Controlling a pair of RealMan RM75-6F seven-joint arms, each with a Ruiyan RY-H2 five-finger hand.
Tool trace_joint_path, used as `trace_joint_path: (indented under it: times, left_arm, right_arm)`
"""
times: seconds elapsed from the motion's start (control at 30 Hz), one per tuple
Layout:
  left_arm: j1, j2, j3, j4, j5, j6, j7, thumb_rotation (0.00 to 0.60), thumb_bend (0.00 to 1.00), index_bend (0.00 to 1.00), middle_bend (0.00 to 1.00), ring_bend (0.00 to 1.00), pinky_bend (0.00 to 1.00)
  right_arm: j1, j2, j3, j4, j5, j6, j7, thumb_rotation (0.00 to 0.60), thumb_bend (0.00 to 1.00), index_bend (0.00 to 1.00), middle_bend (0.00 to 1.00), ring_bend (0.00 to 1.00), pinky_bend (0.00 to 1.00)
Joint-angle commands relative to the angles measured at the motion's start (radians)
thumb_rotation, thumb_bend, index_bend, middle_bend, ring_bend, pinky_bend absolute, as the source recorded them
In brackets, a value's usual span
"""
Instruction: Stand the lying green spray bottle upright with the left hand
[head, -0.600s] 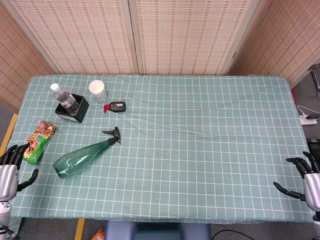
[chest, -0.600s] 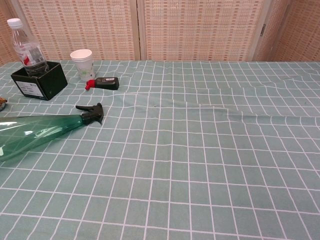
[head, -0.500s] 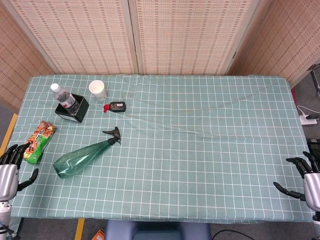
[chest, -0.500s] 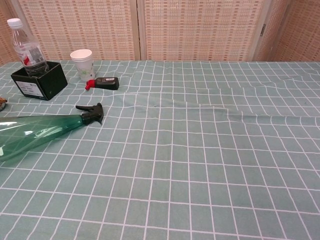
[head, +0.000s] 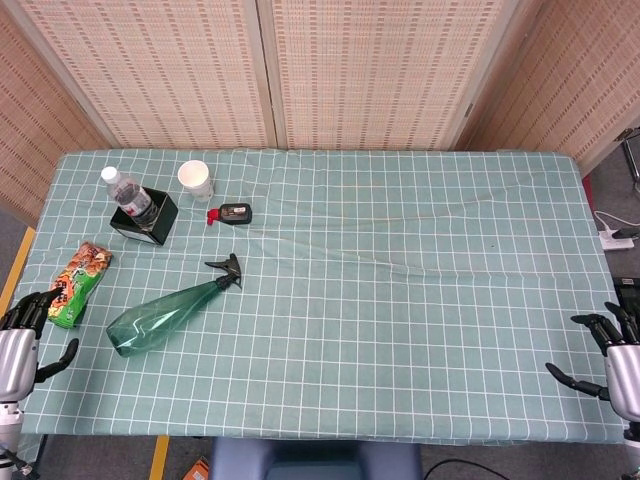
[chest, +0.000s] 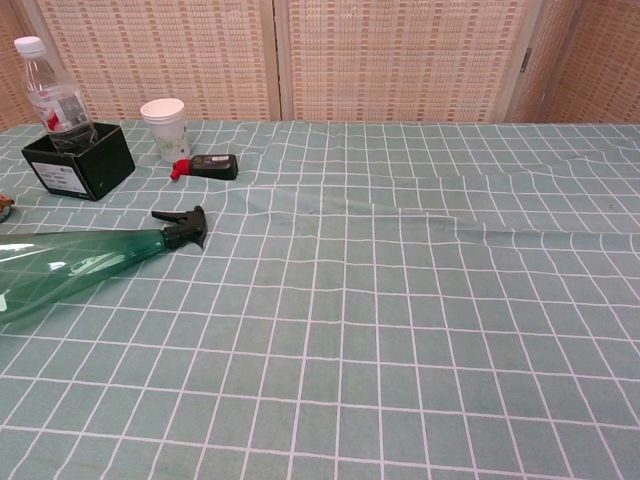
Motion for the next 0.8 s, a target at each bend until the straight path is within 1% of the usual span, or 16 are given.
trace_joint_path:
  times: [0.03,0.13,0.23,0.33,0.47,0.57,0.67,0.8]
  left_arm:
    - [0.006,-0.011,-0.013,-0.011,-0.013,0.019,-0.002,0.6,0.31,0.16,0.21,0.17,0.25]
    - [0.012,-0.019,-0.022,-0.032,-0.008,0.046,0.005,0.6,0.31,0.19,0.23,0.2,0.26]
    - [0.01,-0.019,-0.012,-0.089,0.029,0.066,0.084,0.6,0.31,0.2,0.23,0.2,0.26]
    - [-0.002,-0.025,-0.001,-0.177,0.061,0.061,0.199,0.6,0.31,0.2,0.23,0.21,0.27]
    - [-0.042,-0.054,0.003,-0.298,0.083,0.013,0.4,0.6,0.31,0.21,0.23,0.21,0.27]
    - [-0.077,-0.087,-0.003,-0.363,0.076,-0.036,0.519,0.6,0.31,0.21,0.24,0.21,0.27]
    - [-0.117,-0.125,-0.016,-0.41,0.054,-0.086,0.632,0.6,0.31,0.21,0.24,0.21,0.27]
    - [-0.168,-0.184,-0.039,-0.429,0.013,-0.141,0.748,0.6,0.31,0.21,0.24,0.21,0.27]
  right_arm:
    - [0.001,0.001,-0.001,0.0,0.0,-0.004,-0.002,0.6,0.0,0.33,0.34,0.13,0.07]
    - [0.002,0.007,-0.002,-0.005,0.002,-0.01,0.003,0.6,0.0,0.33,0.34,0.13,0.07]
    - [0.002,0.008,-0.003,-0.006,0.001,-0.011,0.003,0.6,0.0,0.33,0.34,0.13,0.07]
    - [0.003,0.01,-0.005,-0.006,-0.001,-0.012,0.01,0.6,0.0,0.33,0.34,0.13,0.07]
    - [0.003,0.013,-0.006,-0.004,-0.003,-0.013,0.018,0.6,0.0,0.33,0.34,0.13,0.07]
    - [0.004,0.014,-0.007,0.0,-0.004,-0.014,0.027,0.6,0.0,0.33,0.34,0.13,0.07]
    - [0.004,0.016,-0.008,0.003,-0.006,-0.014,0.035,0.6,0.0,0.33,0.34,0.13,0.07]
    - [0.005,0.018,-0.01,0.003,-0.007,-0.017,0.039,0.6,0.0,0.33,0.34,0.13,0.07]
